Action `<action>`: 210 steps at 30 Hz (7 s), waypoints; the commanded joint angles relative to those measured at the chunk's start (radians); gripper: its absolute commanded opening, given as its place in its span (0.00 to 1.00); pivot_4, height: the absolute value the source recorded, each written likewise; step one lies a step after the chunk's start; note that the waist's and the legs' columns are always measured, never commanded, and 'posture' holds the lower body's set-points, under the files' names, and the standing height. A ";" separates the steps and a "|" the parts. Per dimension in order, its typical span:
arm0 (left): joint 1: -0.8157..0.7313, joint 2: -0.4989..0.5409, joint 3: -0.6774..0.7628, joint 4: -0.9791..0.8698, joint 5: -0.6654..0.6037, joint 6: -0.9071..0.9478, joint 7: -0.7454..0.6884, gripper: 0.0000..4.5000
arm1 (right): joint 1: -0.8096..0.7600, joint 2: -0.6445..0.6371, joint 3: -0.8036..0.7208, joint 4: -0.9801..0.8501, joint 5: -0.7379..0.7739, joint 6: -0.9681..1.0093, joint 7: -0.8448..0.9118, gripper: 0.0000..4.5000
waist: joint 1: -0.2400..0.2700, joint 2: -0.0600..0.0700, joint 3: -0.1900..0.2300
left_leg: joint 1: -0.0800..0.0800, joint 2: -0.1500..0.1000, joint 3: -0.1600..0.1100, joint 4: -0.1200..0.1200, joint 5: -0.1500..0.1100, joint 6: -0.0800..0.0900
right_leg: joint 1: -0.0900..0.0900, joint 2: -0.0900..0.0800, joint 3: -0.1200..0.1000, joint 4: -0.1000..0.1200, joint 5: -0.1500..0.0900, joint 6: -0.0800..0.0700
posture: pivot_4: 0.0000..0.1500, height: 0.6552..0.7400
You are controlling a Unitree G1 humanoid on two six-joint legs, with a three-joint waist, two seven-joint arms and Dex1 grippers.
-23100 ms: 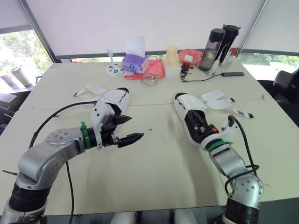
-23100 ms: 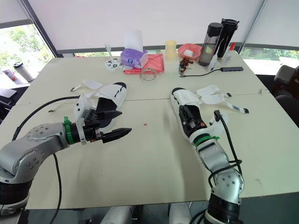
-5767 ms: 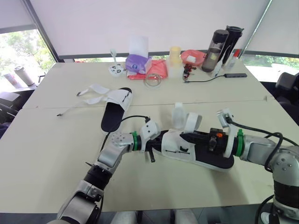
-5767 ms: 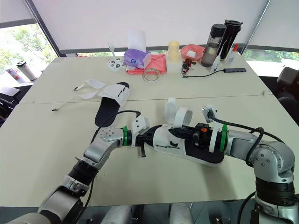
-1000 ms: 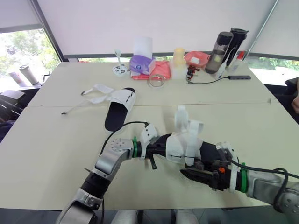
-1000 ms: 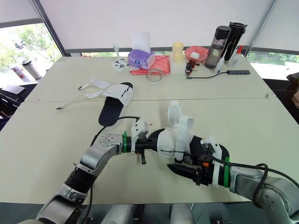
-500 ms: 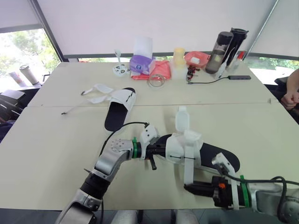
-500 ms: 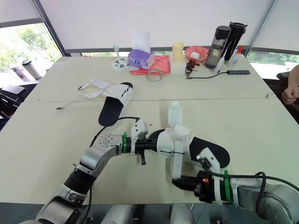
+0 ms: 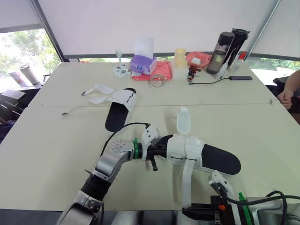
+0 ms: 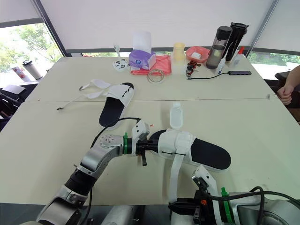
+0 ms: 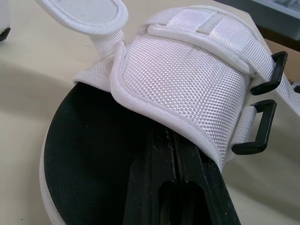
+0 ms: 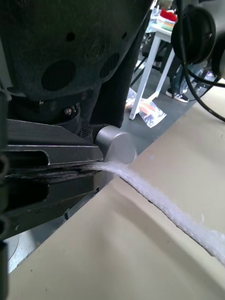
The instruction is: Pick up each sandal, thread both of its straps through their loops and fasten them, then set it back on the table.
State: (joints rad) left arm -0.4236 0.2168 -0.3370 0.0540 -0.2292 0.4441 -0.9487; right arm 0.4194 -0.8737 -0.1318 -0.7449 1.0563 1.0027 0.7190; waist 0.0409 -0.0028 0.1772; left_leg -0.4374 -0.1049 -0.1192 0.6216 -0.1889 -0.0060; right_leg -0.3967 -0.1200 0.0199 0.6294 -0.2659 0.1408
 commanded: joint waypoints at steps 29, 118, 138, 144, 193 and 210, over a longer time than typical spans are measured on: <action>-0.023 -0.008 -0.036 0.103 0.020 -0.052 -0.030 0.00 | -0.002 -0.117 -0.276 -0.082 0.615 -0.183 -0.199 0.01 | -0.002 -0.001 0.000 | 0.000 0.001 0.000 0.001 -0.001 0.001 | 0.002 -0.003 0.000 -0.004 0.000 0.000 | 1.00 1.00; -0.014 -0.022 -0.026 0.121 0.025 -0.079 0.019 0.00 | -0.532 0.139 -0.393 0.419 0.439 -0.059 -0.369 0.02 | -0.002 0.001 -0.001 | -0.001 0.000 0.000 0.001 -0.001 0.003 | 0.002 0.000 0.000 -0.006 0.001 0.000 | 1.00 1.00; -0.002 -0.018 -0.024 0.105 0.024 -0.070 0.029 0.00 | -0.528 0.190 -0.277 0.592 0.164 -0.023 -0.420 0.02 | -0.002 0.001 -0.002 | -0.001 0.000 0.000 0.001 -0.001 0.003 | 0.002 0.000 0.000 -0.006 0.001 0.000 | 1.00 1.00; -0.004 -0.018 -0.022 0.106 0.022 -0.071 0.031 0.00 | -0.482 0.192 -0.263 0.603 0.096 -0.018 -0.415 0.02 | -0.002 0.001 -0.002 | 0.000 0.000 0.000 0.001 -0.001 0.003 | 0.003 0.000 0.000 -0.006 0.001 0.000 | 1.00 1.00; -0.119 -0.150 -0.074 0.149 -0.082 0.107 -0.060 0.00 | -1.069 0.029 -0.096 0.896 -0.001 0.288 -0.140 0.99 | -0.003 0.002 -0.001 | -0.003 -0.001 0.002 -0.004 -0.001 0.003 | -0.003 0.000 0.001 -0.006 0.002 0.002 | 1.00 1.00; -0.073 -0.142 -0.049 0.129 -0.070 0.073 -0.015 0.00 | -1.298 0.127 -0.050 1.243 -0.153 0.479 -0.013 0.82 | -0.006 0.002 -0.002 | -0.004 -0.001 0.002 -0.004 0.000 0.002 | -0.007 -0.001 0.001 -0.001 0.003 0.004 | 1.00 1.00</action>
State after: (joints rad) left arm -0.5056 0.0755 -0.3942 0.1913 -0.3088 0.5182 -0.9825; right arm -0.8465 -0.7508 -0.1608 0.4929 0.9079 1.4705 0.6910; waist 0.0353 -0.0003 0.1757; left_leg -0.4417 -0.1063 -0.1171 0.6176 -0.1892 -0.0044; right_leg -0.4038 -0.1205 0.0211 0.6287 -0.2628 0.1447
